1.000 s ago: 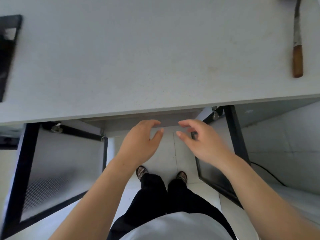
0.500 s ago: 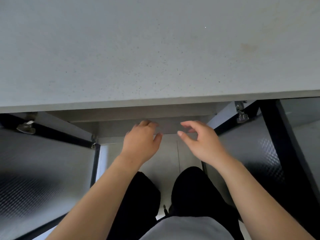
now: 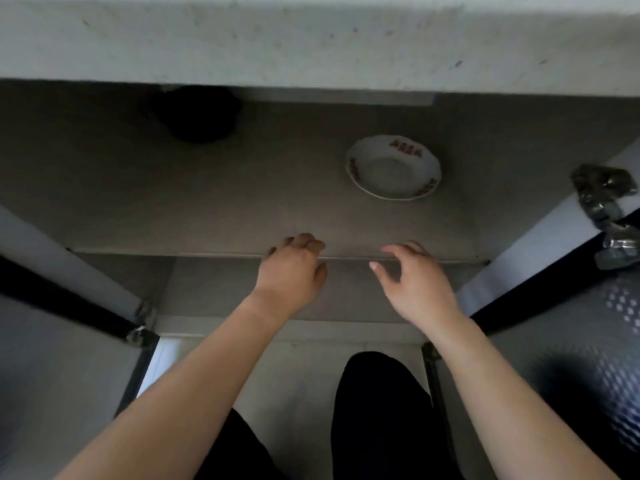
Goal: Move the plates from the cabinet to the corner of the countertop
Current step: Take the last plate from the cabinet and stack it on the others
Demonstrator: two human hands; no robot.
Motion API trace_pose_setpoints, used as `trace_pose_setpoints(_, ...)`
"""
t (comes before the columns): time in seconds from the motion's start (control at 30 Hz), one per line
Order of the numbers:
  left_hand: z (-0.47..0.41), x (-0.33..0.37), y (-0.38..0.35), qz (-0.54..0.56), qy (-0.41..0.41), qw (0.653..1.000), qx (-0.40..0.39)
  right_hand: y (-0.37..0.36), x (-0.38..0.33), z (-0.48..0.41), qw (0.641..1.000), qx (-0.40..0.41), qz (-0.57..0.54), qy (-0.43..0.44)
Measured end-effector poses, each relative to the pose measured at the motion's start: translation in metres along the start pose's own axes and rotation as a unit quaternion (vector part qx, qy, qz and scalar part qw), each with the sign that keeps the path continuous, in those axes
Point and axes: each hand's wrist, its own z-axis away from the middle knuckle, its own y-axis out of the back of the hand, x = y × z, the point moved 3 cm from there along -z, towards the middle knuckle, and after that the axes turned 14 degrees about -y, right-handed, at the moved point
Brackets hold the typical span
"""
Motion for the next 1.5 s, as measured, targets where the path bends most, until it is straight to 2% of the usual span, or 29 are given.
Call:
trace_pose_setpoints(0.17, -0.019, -0.017, -0.050, -0.033, -0.001, 0.998, 0.050, -0.041, 0.024, -0.029, 0.999, 0.036, -0.018, 0.028)
trace_pose_setpoints(0.37, -0.017, -0.022, -0.085, -0.013, 0.016, 0.995, 0.096, -0.056, 0.043, -0.050, 0.995, 0.062, -0.053, 0.060)
trace_pose_setpoints(0.5, -0.013, -0.028, -0.098, 0.009, 0.004, 0.989, 0.150, -0.054, 0.049, -0.065, 0.991, 0.094, -0.058, 0.077)
trace_pose_setpoints(0.8, -0.015, -0.031, -0.109, -0.011, -0.009, 0.983, 0.182, -0.036, 0.029, -0.135, 0.973, 0.187, -0.033, 0.134)
trace_pose_setpoints(1.1, -0.017, -0.031, -0.108, -0.028, -0.016, 0.977, 0.210, -0.050, 0.019, -0.165, 0.975, 0.160, 0.062, 0.143)
trace_pose_setpoints(1.5, -0.024, -0.038, -0.110, -0.056, -0.034, 0.967, 0.247, -0.055, 0.043, -0.121, 0.969, 0.186, -0.019, 0.164)
